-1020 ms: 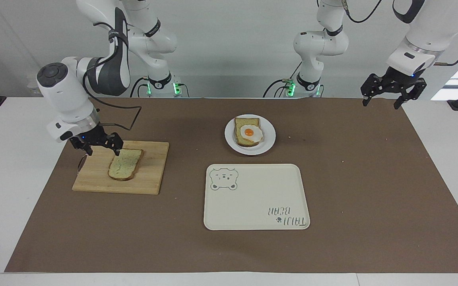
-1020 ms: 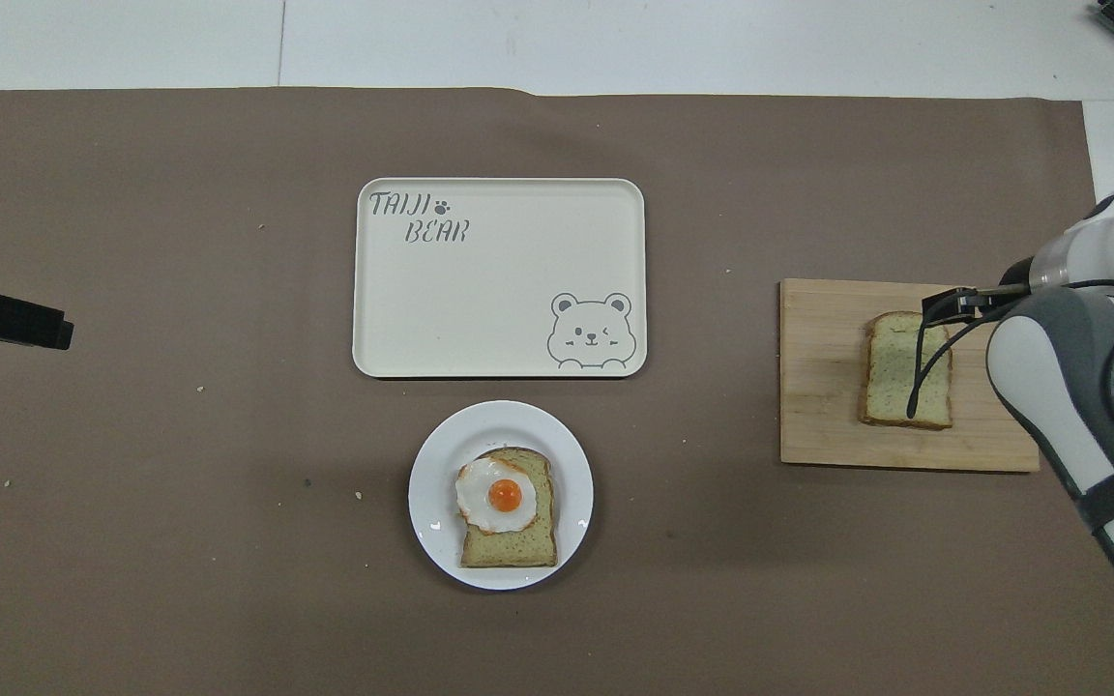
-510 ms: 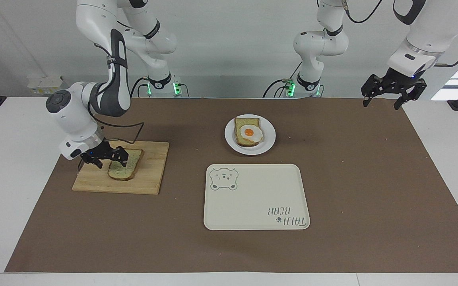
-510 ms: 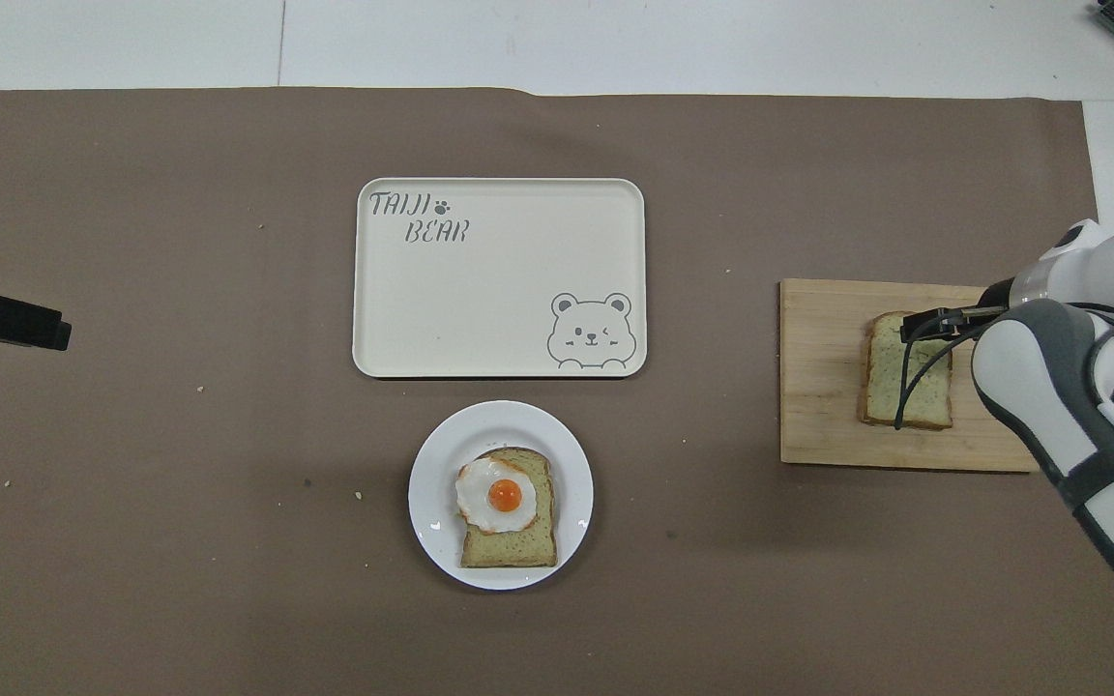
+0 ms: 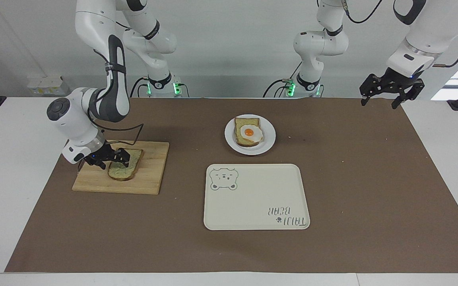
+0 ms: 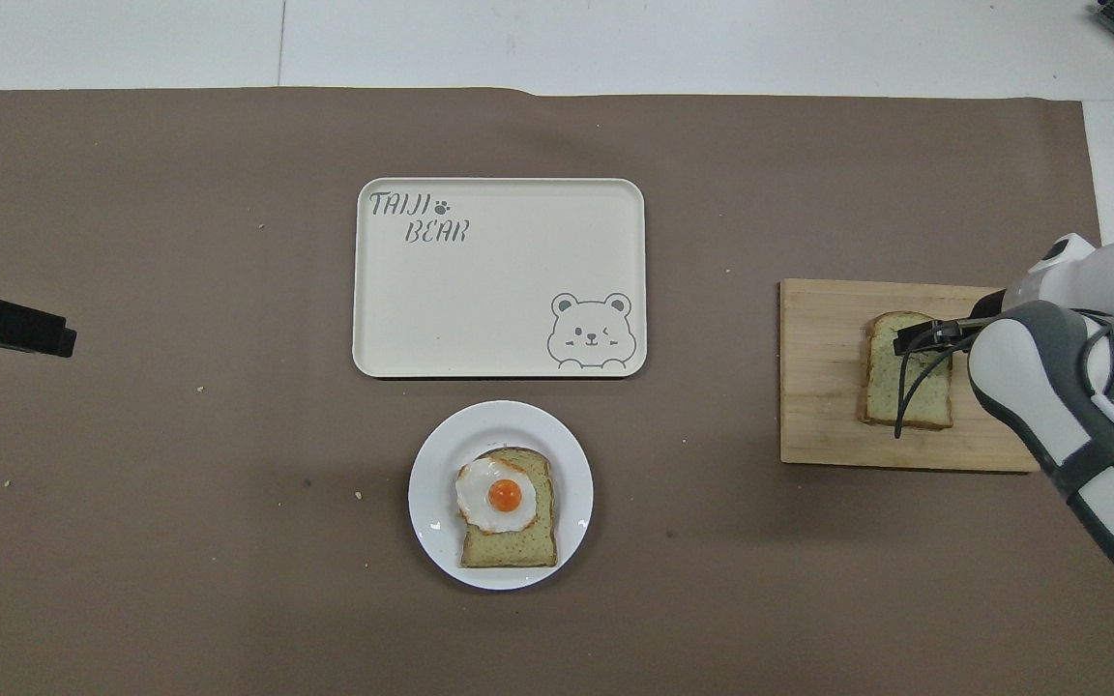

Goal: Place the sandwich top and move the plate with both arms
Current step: 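Close the right gripper on the bread slice's edge, then lift the bread slice with the right gripper toward the egg toast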

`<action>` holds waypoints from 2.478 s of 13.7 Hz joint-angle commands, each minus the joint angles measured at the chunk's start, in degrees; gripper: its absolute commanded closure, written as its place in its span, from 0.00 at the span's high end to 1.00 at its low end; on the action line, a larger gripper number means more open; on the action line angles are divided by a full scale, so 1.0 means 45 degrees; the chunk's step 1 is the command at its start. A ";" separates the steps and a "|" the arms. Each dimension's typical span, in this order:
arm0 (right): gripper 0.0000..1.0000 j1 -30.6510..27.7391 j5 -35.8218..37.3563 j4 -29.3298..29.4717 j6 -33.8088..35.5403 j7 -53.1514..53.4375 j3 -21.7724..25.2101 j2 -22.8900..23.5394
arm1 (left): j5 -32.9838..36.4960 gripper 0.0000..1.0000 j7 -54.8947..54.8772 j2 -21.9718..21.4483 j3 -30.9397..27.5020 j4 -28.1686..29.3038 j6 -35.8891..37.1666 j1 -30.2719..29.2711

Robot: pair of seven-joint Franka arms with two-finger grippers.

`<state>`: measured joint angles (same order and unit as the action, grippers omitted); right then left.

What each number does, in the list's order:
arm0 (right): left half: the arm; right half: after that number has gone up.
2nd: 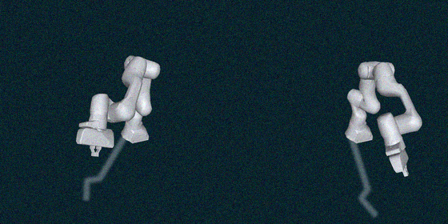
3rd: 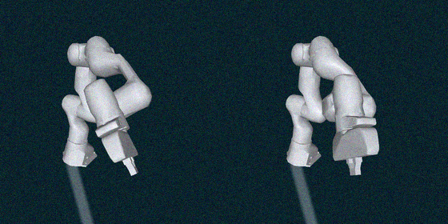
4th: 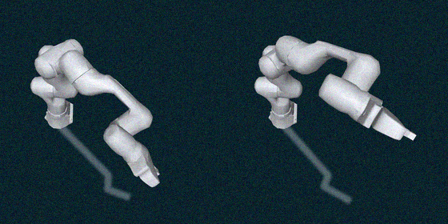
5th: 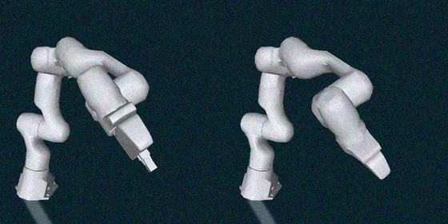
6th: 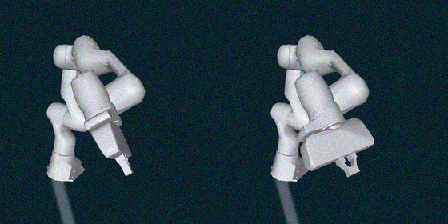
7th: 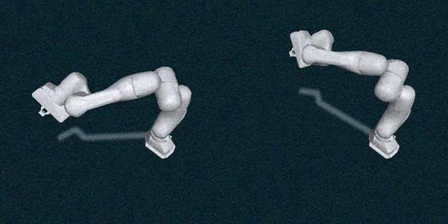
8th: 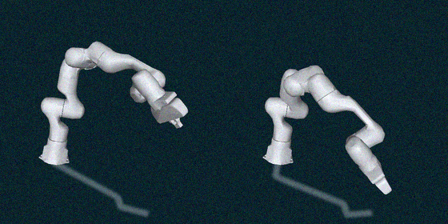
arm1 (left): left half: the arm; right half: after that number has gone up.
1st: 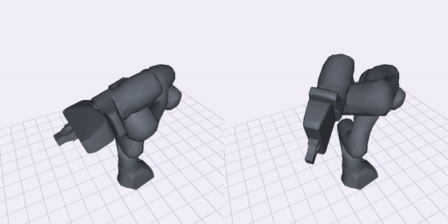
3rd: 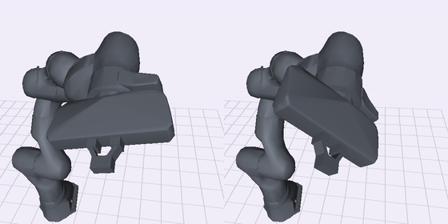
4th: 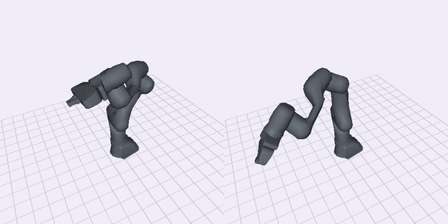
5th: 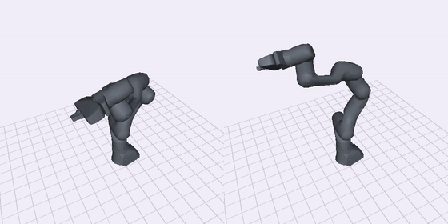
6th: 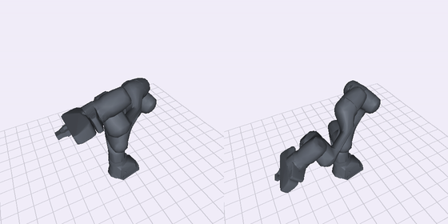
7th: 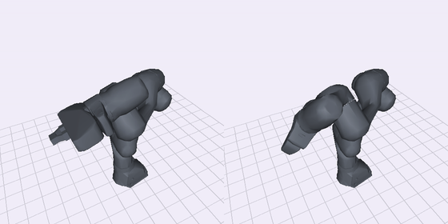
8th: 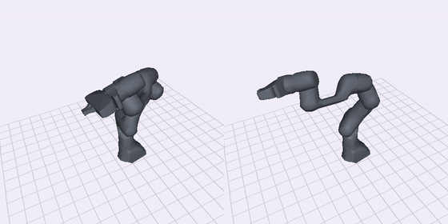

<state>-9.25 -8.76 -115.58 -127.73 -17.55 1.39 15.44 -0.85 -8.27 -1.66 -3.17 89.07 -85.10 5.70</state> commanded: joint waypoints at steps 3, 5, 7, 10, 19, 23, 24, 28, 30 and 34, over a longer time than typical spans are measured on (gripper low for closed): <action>1.00 -0.0171 -0.1022 -0.0390 -0.0424 -0.0903 -0.0134 -0.0092 | -0.0025 1.00 0.0120 0.0701 -0.0134 -0.1142 0.0843 0.0002; 0.69 -0.0171 -0.1022 -0.0390 -0.0424 -0.1390 -0.0134 -0.0073 | 0.0014 1.00 0.0120 0.0702 -0.0134 -0.1142 0.0863 0.0002; 0.43 -0.0151 -0.1022 -0.0390 -0.0443 -0.1431 -0.0134 -0.0073 | 0.0092 1.00 0.0120 0.0682 -0.0154 -0.1142 0.1154 0.0080; 0.00 -0.0132 -0.1022 -0.0390 -0.0463 -0.1334 -0.0134 -0.0034 | 0.0034 1.00 0.0081 0.0624 -0.0095 -0.1122 0.0962 0.0061; 0.00 -0.0171 -0.1022 0.0291 -0.0017 -0.1353 -0.0134 0.0415 | -0.0103 1.00 0.0061 0.0584 -0.0076 -0.1044 0.0512 0.0119; 0.00 -0.0151 -0.1042 0.1210 0.1486 -0.1256 -0.0134 0.0299 | -0.0103 1.00 0.0042 0.0448 -0.0095 -0.1044 0.0570 0.0041; 0.00 -0.0151 -0.1042 0.1347 0.1799 -0.1255 -0.0134 0.0221 | -0.0103 1.00 0.0042 0.0448 -0.0095 -0.1044 0.0590 0.0022; 0.00 -0.0132 -0.1119 0.2050 0.3458 -0.1003 -0.0231 -0.0384 | -0.0103 1.00 0.0042 0.0448 -0.0134 -0.1044 0.0629 0.0022; 0.00 -0.0132 -0.1955 0.2615 0.4434 -0.0476 -0.0251 -0.0483 | -0.0103 1.00 0.0042 0.0448 -0.0154 -0.1044 0.0629 0.0022; 0.00 0.0141 -0.2836 0.3009 0.5628 0.0286 -0.0445 -0.0639 | -0.0084 1.00 0.0042 0.0448 -0.0173 -0.1044 0.0725 0.0022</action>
<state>-9.00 -19.15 -102.53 -104.63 -18.29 0.17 12.94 -0.94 -8.27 0.51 -3.58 84.98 -82.41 5.70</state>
